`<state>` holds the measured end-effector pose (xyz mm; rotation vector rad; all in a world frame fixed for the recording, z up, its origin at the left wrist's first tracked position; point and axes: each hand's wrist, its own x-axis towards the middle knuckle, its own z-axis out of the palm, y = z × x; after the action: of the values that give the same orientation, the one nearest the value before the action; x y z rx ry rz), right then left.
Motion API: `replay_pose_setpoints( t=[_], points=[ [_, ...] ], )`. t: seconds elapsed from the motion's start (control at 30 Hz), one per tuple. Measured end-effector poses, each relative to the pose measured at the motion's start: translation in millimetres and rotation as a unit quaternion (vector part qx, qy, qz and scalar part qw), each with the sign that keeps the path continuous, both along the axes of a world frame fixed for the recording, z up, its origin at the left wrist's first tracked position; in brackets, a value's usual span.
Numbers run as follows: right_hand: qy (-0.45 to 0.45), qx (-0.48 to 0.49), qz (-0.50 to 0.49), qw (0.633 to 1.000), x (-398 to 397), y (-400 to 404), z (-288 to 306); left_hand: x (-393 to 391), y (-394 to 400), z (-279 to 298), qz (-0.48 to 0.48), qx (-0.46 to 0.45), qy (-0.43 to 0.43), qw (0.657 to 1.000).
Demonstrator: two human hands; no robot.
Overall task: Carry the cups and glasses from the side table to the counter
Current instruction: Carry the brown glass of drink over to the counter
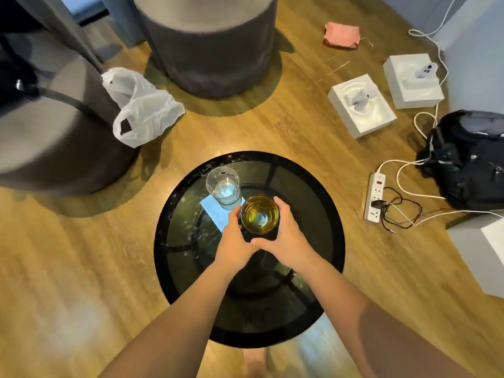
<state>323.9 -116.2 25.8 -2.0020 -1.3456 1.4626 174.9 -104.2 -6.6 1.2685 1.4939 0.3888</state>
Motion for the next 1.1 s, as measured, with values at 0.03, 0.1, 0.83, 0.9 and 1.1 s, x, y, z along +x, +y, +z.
replay_pose_setpoints(
  t=[0.03,0.1,0.83,0.9,1.1],
  points=[
    [0.0,0.0,-0.005,1.0,-1,1,-5,2,3,-4,0.0,0.009,-0.003,1.0],
    [-0.006,0.007,-0.014,1.0,-3,4,-13,8,7,-10,0.006,0.033,-0.008,0.999],
    [0.047,0.269,-0.189,0.943,81,84,397,129,99,367,-0.012,0.222,-0.219,0.95],
    [0.029,0.303,-0.182,0.935,94,77,449,145,99,417,-0.031,0.241,-0.242,0.939],
    [0.039,0.389,-0.262,0.882,145,26,563,190,68,547,-0.151,0.281,-0.249,0.914]
  ],
)
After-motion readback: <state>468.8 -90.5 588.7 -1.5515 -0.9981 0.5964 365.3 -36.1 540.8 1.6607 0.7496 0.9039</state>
